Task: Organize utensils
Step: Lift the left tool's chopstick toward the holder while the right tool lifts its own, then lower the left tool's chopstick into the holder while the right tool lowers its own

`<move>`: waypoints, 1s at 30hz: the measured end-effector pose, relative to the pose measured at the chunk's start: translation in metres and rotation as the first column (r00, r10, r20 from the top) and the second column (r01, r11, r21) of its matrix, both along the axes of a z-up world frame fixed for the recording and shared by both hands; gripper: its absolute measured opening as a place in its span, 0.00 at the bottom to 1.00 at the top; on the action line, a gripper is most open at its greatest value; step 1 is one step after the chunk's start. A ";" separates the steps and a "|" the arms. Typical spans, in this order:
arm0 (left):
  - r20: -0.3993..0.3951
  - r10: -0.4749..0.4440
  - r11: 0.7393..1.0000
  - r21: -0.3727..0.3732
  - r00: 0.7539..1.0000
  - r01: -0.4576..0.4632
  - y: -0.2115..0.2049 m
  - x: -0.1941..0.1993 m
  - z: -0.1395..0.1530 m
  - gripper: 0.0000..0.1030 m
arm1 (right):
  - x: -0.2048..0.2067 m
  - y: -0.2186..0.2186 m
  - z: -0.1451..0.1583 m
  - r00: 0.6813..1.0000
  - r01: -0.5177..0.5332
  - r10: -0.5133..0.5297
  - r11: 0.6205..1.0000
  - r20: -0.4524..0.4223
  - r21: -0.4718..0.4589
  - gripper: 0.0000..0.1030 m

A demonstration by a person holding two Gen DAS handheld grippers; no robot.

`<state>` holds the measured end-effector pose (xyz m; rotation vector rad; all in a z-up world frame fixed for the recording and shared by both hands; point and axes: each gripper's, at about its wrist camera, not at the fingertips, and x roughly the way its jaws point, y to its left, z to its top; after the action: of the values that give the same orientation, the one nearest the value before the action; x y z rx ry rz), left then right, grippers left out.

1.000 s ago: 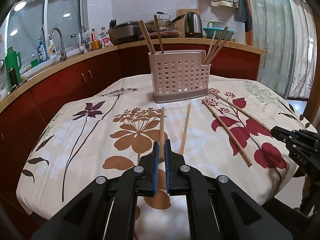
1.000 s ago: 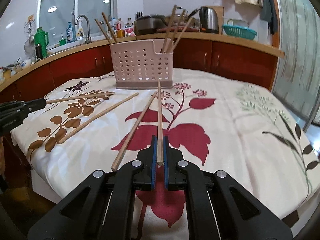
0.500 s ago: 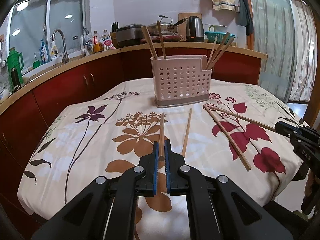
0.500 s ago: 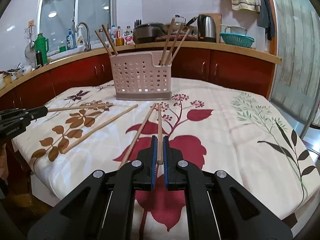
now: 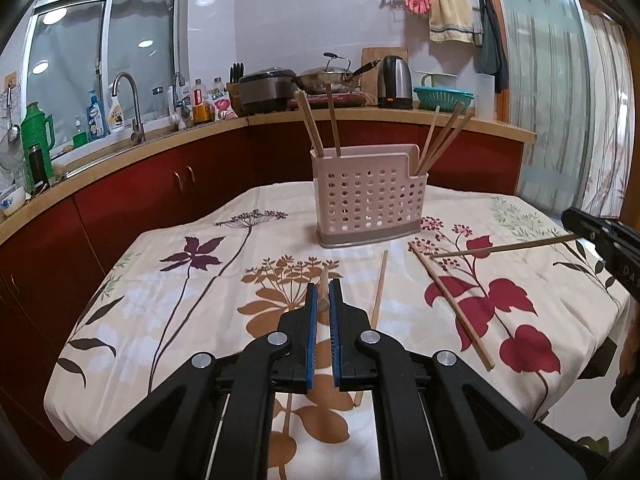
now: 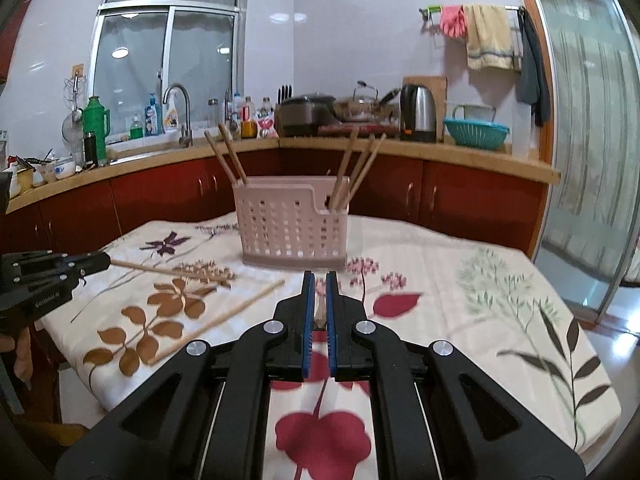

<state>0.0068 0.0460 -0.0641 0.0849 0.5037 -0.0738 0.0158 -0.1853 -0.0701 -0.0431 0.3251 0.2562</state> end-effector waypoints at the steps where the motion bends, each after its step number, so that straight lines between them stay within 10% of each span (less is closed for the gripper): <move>1: 0.001 -0.001 1.000 0.001 1.000 0.001 0.000 0.002 0.001 0.06 | 0.004 0.001 0.003 1.000 -0.001 0.001 1.000 0.008 -0.001 0.06; 30: 0.047 0.040 0.999 -0.011 0.998 -0.039 0.012 0.062 0.036 0.06 | 0.123 0.024 0.052 0.989 -0.037 0.029 0.998 0.143 0.052 0.06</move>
<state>0.0690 0.0579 -0.0285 0.0666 0.4577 -0.0359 0.1387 -0.1616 -0.0178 -0.0126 0.1755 0.2932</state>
